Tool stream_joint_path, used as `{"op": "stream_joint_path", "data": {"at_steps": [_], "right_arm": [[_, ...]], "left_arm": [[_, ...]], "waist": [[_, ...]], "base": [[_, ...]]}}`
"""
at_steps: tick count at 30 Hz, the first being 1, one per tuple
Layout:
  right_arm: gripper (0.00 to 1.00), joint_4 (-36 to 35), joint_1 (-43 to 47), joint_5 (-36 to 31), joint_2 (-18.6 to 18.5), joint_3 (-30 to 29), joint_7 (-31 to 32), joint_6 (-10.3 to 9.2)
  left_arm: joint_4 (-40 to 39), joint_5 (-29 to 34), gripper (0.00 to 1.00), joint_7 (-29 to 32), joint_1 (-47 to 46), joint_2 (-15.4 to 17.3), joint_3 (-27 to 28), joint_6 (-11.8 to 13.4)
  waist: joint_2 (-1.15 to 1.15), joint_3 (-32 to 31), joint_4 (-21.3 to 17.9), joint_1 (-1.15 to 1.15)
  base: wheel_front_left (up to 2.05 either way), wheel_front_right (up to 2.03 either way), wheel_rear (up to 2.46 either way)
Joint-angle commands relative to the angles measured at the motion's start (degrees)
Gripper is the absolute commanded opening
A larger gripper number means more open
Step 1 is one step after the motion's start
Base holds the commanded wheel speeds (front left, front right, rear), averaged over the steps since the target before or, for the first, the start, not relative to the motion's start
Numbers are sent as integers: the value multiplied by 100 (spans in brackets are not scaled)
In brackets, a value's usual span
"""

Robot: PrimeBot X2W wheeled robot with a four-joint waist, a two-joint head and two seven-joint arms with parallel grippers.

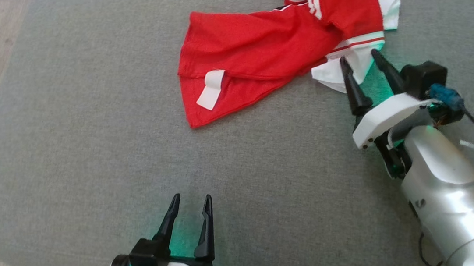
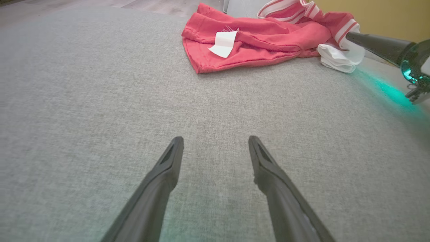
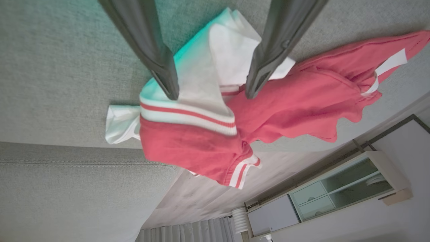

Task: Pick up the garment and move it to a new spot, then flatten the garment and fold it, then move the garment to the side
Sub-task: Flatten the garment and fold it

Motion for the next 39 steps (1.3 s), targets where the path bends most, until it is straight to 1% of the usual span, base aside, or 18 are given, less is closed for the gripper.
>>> {"op": "stream_joint_path", "data": {"at_steps": [1, 2, 5, 9, 10, 11, 16, 19, 21, 23, 24, 25, 26, 29, 31, 35, 37, 39], "right_arm": [[38, -78, -123, -28, 96, 10, -35, -4], [0, -67, -125, 30, 96, -11, -36, -4], [0, -319, -130, 455, 96, 106, -36, -4], [0, -921, -48, 1129, 97, 349, -36, -4], [0, -921, -48, 1129, 97, 349, -36, -4], [0, -1076, -19, 1320, 97, 419, -36, -4], [0, -1732, 197, 2936, 97, 635, -36, -4], [0, -1870, 346, 3724, 97, 399, 16, -4], [0, -1749, 446, 3842, 60, 80, 117, -4], [0, -1407, 531, 3772, -103, -266, 246, -4], [17, -1210, 546, 3672, -217, -443, 238, -4], [49, -986, 549, 3413, -395, -565, 193, -4], [100, -745, 541, 3127, -549, -684, 143, -4], [100, -224, 445, 2324, -822, -1050, 12, -4], [100, -150, 389, 1888, -811, -1278, -24, -4], [100, -981, 484, 662, -628, -1403, -33, -4], [100, -1528, 649, 34, -486, -1302, -34, -4], [100, -1924, 833, -391, -332, -1160, -34, -4]], "left_arm": [[-170, -66, 100, -55, -131, 7, 152, 32], [-171, -65, 100, -55, -125, 7, 151, 31], [-183, -61, 100, -55, -110, 7, 175, 42], [-181, 6, 100, -55, -64, 7, 286, 18], [-181, 6, 100, -55, -64, 7, 286, 18], [-174, 25, 100, -55, -48, 7, 316, 5], [-172, 82, 100, -55, 9, 7, 414, -43], [-177, 77, 100, -55, 45, 7, 454, -44], [-182, 74, 100, -55, 64, 7, 481, -41], [-171, 75, 100, -55, 67, 7, 498, -51], [-165, 77, 100, -55, 60, 7, 501, -54], [-162, 77, 100, -55, 48, 7, 502, -56], [-159, 77, 100, -55, 33, 7, 502, -55], [-150, 88, 100, -55, -34, 7, 501, -57], [-151, 108, 100, -55, -100, 7, 533, -49], [-191, 138, 100, -55, -307, 7, 674, -9], [-229, 160, 100, -55, -517, 7, 762, 10], [-226, 189, 100, -55, -820, 7, 879, 19]], "waist": [[0, 6, 46, 0], [0, 3, 55, 0], [0, -26, 21, 0], [0, -157, -198, 0], [0, -157, -198, 0], [0, -207, -267, 0], [0, -430, -614, 0], [0, -493, -794, 0], [0, -492, -894, 0], [0, -457, -961, 0], [0, -438, -981, 0], [0, -418, -994, 0], [0, -396, -1004, 0], [0, -348, -1020, 0], [0, -325, -1043, 0], [0, -228, -1139, 0], [0, -163, -1182, 0], [0, -75, -1224, 0]], "base": [[0, 0, 0], [0, 0, 0], [0, 0, 0], [0, 0, 0], [0, 0, 0], [0, 0, 0], [0, 0, 0], [0, 0, 0], [0, 0, 0], [0, 0, 0], [0, 0, 0], [0, 0, 0], [0, 0, 0], [0, 0, 0], [0, 0, 0], [0, 0, 0], [0, 0, 0], [0, 0, 0]]}}
